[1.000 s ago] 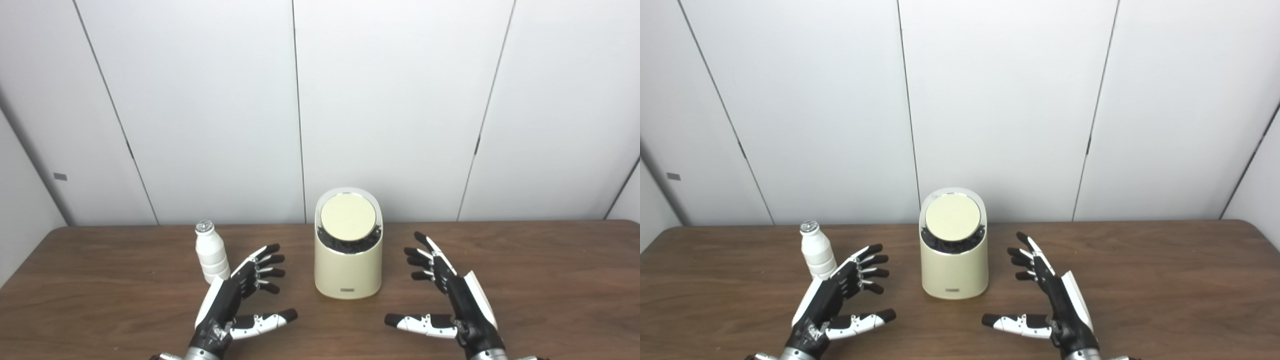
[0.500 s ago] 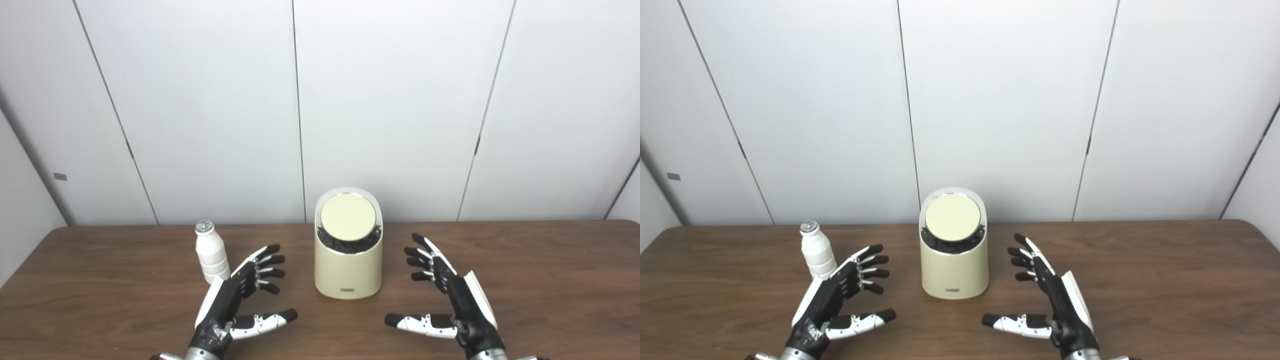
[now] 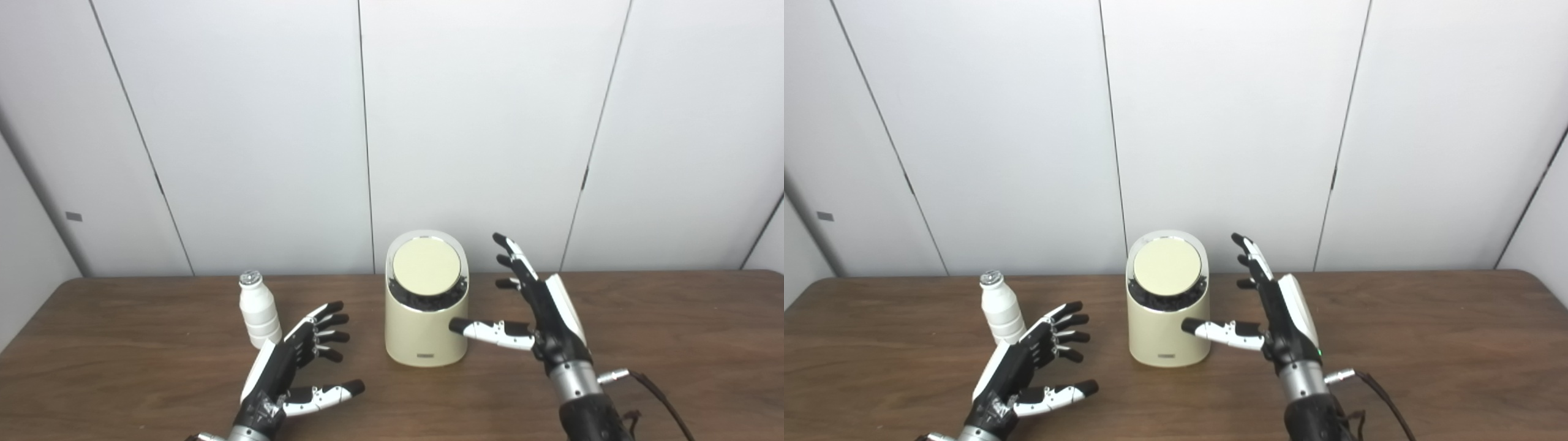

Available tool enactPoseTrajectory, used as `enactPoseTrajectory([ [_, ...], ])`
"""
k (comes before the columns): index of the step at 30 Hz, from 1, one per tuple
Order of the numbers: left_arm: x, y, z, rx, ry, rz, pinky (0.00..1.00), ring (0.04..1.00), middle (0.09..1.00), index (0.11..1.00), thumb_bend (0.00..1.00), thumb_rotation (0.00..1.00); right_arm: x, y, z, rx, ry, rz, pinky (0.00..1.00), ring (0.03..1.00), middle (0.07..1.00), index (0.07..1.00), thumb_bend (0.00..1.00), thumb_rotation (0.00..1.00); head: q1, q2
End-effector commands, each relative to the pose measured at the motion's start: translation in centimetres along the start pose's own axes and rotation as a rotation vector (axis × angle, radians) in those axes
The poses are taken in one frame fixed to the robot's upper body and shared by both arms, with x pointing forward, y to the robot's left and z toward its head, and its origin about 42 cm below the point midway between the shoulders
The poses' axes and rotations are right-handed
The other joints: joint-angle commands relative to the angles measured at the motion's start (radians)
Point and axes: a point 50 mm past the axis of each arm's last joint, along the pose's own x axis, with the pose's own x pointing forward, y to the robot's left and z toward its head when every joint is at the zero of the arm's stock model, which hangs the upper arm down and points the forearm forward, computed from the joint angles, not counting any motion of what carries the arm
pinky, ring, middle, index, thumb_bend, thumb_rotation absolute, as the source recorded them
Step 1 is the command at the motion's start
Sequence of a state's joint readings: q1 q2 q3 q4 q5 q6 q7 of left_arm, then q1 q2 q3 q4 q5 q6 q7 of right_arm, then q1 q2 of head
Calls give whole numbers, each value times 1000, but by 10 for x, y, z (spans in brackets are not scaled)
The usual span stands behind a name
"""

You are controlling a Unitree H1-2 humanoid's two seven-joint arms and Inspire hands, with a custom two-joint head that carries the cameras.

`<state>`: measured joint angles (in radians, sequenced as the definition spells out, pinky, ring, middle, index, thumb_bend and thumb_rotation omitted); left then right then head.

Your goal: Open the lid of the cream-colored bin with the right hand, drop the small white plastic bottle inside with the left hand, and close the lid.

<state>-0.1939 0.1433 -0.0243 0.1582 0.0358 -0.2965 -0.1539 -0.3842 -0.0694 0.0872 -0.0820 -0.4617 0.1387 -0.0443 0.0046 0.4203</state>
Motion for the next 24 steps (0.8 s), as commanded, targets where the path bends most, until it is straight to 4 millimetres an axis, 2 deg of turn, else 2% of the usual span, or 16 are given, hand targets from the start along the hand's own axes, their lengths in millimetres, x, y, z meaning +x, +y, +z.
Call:
enactPoseTrajectory([
  [1, 17, 3, 15, 10, -99, 8, 622, 754, 836, 890, 754, 61, 23, -11, 23, -29, -71, -32, 782, 922, 986, 955, 823, 336, -2, -2],
  [6, 20, 2, 14, 10, -101, 4, 627, 760, 841, 894, 752, 58, 46, -18, 36, -53, -97, -43, 794, 935, 983, 951, 841, 326, -5, -5],
  [11, 22, 1, 13, 8, -102, 2, 623, 758, 839, 892, 749, 58, 61, -21, 45, -106, -95, -39, 766, 920, 976, 952, 872, 371, -6, -7],
  [15, 23, 0, 12, 15, -105, 0, 624, 757, 838, 889, 747, 63, 71, -20, 51, -139, -98, -29, 787, 934, 976, 954, 877, 381, -5, -8],
  [24, 25, -3, 13, 20, -109, 1, 625, 765, 843, 893, 746, 76, 91, -11, 61, -257, -88, 2, 756, 899, 945, 933, 898, 395, 0, -5],
])
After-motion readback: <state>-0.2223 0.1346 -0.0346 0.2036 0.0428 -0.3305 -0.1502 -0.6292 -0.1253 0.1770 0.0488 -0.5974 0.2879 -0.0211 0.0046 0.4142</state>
